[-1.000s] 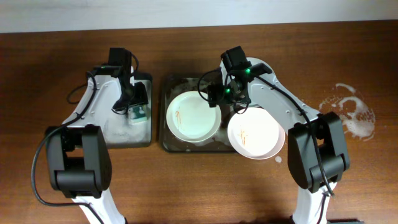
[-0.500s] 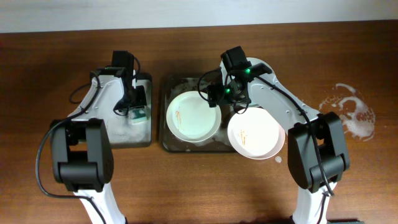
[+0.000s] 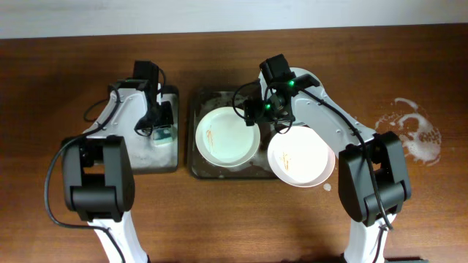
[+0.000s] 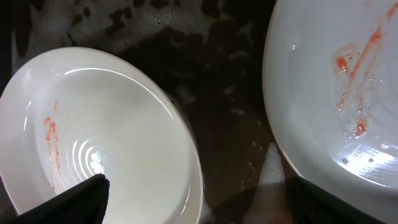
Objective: Clean dirty plates on tray and stack at the side
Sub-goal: 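Dip and lift the sponge out of the soapy black tray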
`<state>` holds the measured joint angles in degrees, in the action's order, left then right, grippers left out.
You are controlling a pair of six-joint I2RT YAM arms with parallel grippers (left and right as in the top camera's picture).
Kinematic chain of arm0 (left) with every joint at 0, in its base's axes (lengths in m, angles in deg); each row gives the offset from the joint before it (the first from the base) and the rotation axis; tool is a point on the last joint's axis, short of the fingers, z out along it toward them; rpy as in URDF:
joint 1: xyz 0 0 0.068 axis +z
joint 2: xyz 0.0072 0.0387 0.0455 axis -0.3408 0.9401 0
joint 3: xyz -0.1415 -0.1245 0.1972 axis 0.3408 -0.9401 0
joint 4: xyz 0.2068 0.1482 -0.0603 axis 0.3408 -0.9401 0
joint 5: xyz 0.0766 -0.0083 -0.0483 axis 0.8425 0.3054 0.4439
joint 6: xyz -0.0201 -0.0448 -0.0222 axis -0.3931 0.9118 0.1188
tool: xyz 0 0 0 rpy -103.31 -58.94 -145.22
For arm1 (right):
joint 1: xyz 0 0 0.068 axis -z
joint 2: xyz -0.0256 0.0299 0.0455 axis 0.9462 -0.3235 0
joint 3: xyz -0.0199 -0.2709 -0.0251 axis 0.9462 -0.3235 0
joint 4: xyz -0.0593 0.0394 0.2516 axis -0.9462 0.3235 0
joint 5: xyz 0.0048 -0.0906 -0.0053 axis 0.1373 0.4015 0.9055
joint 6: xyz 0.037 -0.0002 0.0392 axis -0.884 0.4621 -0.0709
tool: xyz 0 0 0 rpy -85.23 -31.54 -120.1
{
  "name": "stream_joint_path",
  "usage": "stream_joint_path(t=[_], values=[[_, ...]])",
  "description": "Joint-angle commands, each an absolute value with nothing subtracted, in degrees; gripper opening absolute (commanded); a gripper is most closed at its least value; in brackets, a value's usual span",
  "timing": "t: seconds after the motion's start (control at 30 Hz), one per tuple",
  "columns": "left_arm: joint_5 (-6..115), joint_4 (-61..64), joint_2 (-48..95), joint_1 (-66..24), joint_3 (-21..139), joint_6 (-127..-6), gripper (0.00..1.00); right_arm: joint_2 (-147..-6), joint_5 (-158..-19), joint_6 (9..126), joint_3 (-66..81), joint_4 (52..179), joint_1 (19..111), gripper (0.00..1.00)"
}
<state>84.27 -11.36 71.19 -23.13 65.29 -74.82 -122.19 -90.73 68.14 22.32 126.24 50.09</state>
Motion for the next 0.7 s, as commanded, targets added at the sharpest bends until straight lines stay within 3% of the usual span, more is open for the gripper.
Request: stream_joint_path(t=[0.0,0.07,0.47,0.67], values=[[83.4,-11.4,73.4,-23.3,65.6,-75.6,0.09,-122.1,-90.2,67.9,22.1,126.4,50.2,0.92],[83.4,-11.2,73.4,-23.3,65.6,-75.6,0.01,-122.1,-90.2,67.9,22.1,126.4,50.2,0.92],[83.4,-18.5,72.4,-23.3,72.1,-75.6,0.01,-122.1,-90.5,67.9,22.1,126.9,50.2,0.92],[83.2,-24.9,69.3,-23.3,78.9,-75.6,0.01,-119.7,-90.6,69.6,26.4,136.2,52.9,0.93]])
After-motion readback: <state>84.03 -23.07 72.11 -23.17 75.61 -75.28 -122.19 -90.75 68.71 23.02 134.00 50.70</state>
